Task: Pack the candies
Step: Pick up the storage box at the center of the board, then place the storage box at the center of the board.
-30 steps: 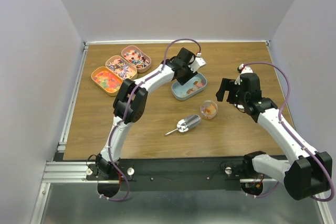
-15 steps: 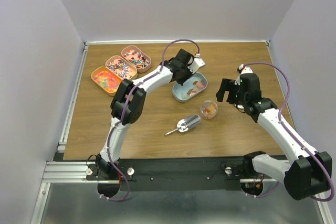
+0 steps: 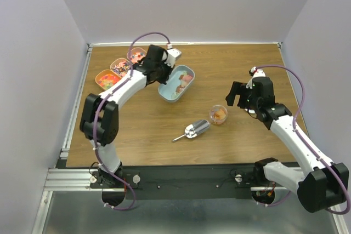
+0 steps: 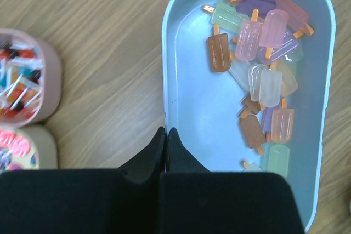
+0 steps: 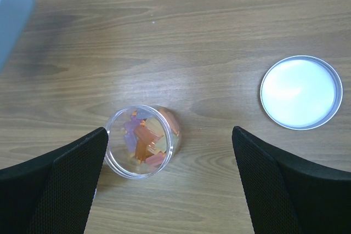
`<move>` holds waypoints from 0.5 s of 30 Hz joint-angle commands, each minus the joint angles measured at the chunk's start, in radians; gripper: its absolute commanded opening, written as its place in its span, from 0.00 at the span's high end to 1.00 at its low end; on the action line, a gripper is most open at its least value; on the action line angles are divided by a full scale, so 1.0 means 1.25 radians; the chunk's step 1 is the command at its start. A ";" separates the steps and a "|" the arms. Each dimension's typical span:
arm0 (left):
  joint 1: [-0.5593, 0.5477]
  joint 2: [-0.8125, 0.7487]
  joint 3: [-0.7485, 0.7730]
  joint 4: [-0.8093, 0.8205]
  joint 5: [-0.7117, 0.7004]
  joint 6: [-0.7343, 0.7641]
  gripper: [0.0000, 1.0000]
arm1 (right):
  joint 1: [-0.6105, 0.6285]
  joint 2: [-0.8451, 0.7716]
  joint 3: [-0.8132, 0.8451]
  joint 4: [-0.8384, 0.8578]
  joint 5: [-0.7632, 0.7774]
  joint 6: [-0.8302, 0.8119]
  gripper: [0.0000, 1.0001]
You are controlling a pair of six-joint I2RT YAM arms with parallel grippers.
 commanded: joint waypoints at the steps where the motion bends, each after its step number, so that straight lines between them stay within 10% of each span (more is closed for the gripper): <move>1: 0.070 -0.141 -0.107 0.058 -0.033 -0.104 1.00 | -0.002 -0.028 -0.011 0.002 -0.014 -0.007 0.00; 15: 0.555 -0.505 -0.446 0.133 -0.148 -0.319 1.00 | 0.013 -0.055 -0.025 0.020 -0.096 0.001 0.00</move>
